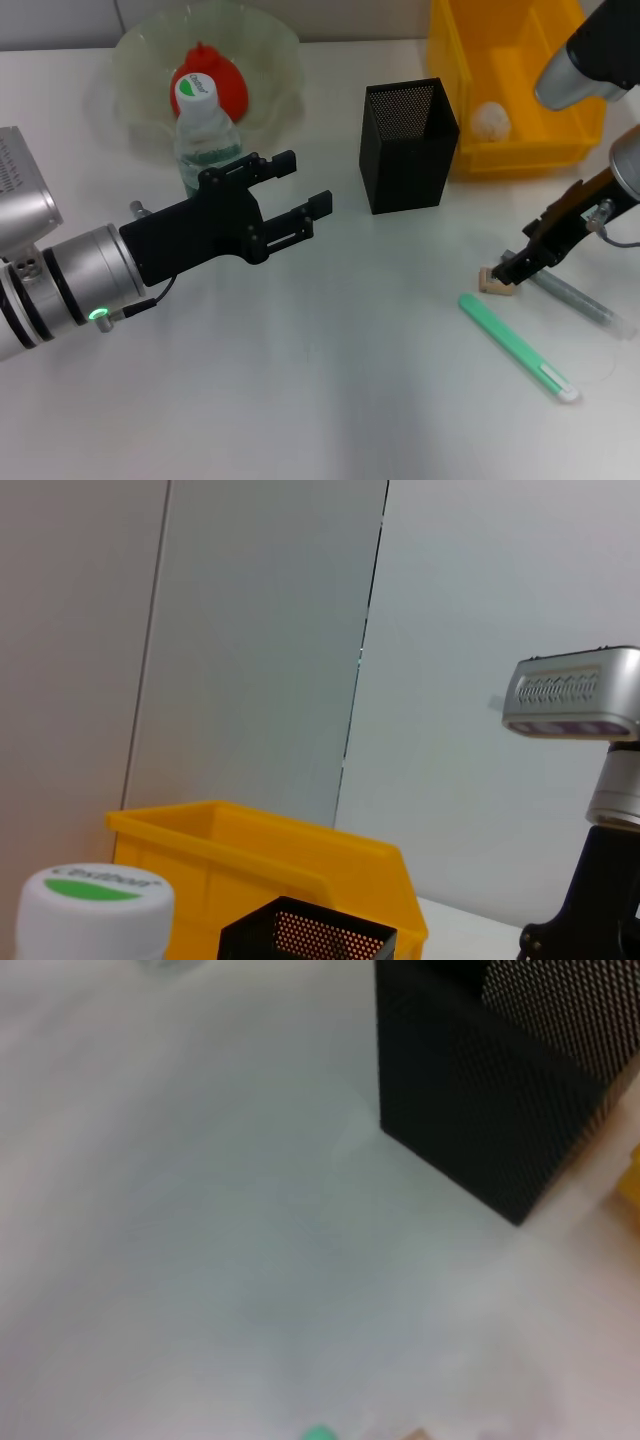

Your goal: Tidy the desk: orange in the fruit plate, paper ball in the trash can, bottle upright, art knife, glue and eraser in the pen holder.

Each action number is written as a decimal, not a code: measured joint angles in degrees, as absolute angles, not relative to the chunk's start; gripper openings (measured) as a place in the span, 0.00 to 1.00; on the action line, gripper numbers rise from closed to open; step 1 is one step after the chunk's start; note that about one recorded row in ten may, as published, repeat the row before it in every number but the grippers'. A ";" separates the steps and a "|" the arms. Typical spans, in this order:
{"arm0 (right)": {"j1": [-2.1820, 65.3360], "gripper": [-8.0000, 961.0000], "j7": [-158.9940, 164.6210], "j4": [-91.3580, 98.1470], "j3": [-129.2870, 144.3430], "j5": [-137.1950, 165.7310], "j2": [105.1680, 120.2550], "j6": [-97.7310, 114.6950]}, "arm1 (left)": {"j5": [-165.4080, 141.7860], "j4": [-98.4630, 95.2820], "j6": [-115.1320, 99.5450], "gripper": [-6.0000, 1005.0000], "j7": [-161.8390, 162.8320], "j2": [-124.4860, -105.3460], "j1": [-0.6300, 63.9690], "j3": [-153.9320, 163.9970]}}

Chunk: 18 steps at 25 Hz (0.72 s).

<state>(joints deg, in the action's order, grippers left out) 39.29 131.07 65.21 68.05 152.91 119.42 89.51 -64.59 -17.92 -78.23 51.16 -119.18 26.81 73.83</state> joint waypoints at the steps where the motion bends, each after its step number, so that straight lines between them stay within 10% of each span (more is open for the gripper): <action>1: 39.29 0.80 131.07 65.21 68.05 152.91 119.42 89.51 | -64.59 -17.92 -78.19 0.69 51.15 -119.18 26.81 73.83; 18: 42.28 0.80 132.76 65.76 68.97 145.94 119.12 96.72 | -64.50 -17.92 -76.63 0.69 51.90 -119.18 26.90 73.64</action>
<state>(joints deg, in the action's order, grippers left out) 42.28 132.76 65.76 68.97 145.94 119.12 96.72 -64.50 -17.92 -76.63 51.90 -119.18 26.90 73.64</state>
